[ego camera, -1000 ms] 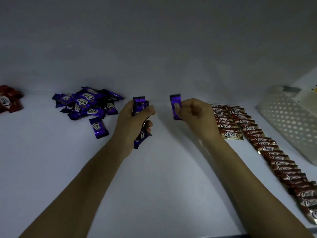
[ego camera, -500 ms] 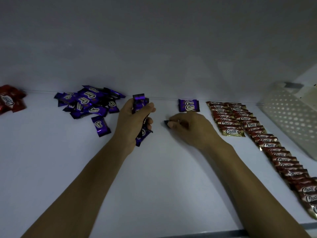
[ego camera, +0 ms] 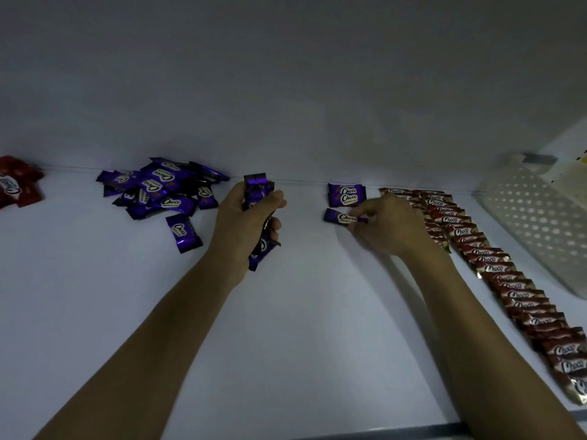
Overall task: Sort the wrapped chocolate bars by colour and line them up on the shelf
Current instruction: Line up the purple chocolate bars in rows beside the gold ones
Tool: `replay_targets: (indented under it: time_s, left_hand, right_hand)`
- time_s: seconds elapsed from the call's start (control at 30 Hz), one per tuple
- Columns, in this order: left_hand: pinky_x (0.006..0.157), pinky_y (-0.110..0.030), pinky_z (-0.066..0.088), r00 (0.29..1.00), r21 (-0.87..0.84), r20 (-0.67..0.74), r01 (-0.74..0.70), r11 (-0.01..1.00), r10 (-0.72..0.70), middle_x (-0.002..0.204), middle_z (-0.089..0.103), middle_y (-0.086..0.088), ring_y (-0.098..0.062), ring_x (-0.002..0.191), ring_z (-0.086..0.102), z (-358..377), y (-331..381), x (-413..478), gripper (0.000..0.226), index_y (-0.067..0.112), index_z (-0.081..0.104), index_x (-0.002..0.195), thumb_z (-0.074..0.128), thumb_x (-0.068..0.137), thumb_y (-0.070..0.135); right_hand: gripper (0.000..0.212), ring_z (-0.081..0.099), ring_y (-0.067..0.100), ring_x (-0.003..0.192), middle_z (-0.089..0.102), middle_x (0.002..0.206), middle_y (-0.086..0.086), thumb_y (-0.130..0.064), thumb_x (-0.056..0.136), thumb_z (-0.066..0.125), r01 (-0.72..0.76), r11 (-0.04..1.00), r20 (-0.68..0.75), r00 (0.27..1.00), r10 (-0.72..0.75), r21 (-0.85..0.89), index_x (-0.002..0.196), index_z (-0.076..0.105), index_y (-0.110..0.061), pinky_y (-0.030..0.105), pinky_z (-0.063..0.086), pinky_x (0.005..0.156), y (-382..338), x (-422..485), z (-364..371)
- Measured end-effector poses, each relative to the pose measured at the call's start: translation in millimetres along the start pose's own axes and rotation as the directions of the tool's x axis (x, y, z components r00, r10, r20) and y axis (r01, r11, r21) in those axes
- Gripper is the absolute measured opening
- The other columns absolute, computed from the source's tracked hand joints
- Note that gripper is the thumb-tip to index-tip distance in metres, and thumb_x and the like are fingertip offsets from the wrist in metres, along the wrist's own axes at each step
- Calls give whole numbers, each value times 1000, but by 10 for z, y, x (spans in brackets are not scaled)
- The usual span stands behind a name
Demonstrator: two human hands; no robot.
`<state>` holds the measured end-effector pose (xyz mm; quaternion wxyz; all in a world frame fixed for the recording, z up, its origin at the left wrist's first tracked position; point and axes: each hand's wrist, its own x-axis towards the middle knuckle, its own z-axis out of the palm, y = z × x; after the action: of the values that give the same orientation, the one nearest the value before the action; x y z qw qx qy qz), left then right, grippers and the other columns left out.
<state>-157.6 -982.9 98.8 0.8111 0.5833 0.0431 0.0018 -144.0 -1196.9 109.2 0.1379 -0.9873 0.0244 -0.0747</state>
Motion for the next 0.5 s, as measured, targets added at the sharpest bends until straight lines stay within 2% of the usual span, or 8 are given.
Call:
replay_targets:
  time_s: [0.1, 0.27, 0.4, 0.5]
  left_hand:
    - [44, -19, 45, 1000, 8, 2, -1, 1000, 1, 82, 67, 0, -6, 49, 52, 1, -7, 0, 9, 17, 58, 96, 62, 90, 11]
    - [44, -20, 45, 1000, 14, 1, 1, 1000, -1, 83, 68, 0, -7, 49, 53, -1, -6, 8, 9, 18, 59, 96, 63, 90, 12]
    - [44, -20, 45, 1000, 3, -2, 2, 1000, -2, 81, 68, 1, -7, 49, 53, 1, 5, 0, 9, 18, 59, 94, 63, 90, 11]
    - [44, -20, 45, 1000, 2, -3, 2, 1000, -2, 81, 68, 1, -7, 50, 53, 1, 5, -3, 9, 18, 59, 94, 63, 90, 11]
  right_hand:
    - [25, 52, 28, 108, 57, 109, 6, -26, 81, 68, 10, 997, -76, 997, -16, -74, 104, 69, -34, 38, 34, 93, -29, 70, -46]
    - [24, 50, 30, 106, 57, 107, 9, -22, 84, 64, -8, 988, -145, 989, -15, -156, 107, 68, -30, 37, 31, 92, -8, 185, -34]
    - [30, 50, 31, 106, 57, 109, 10, -20, 85, 61, -1, 993, -166, 986, -19, -118, 113, 67, -31, 36, 31, 90, 13, 196, 20]
    - [35, 53, 31, 102, 59, 110, 11, -18, 84, 63, 22, 999, -155, 987, -28, -40, 118, 63, -27, 32, 30, 77, 52, 174, 75]
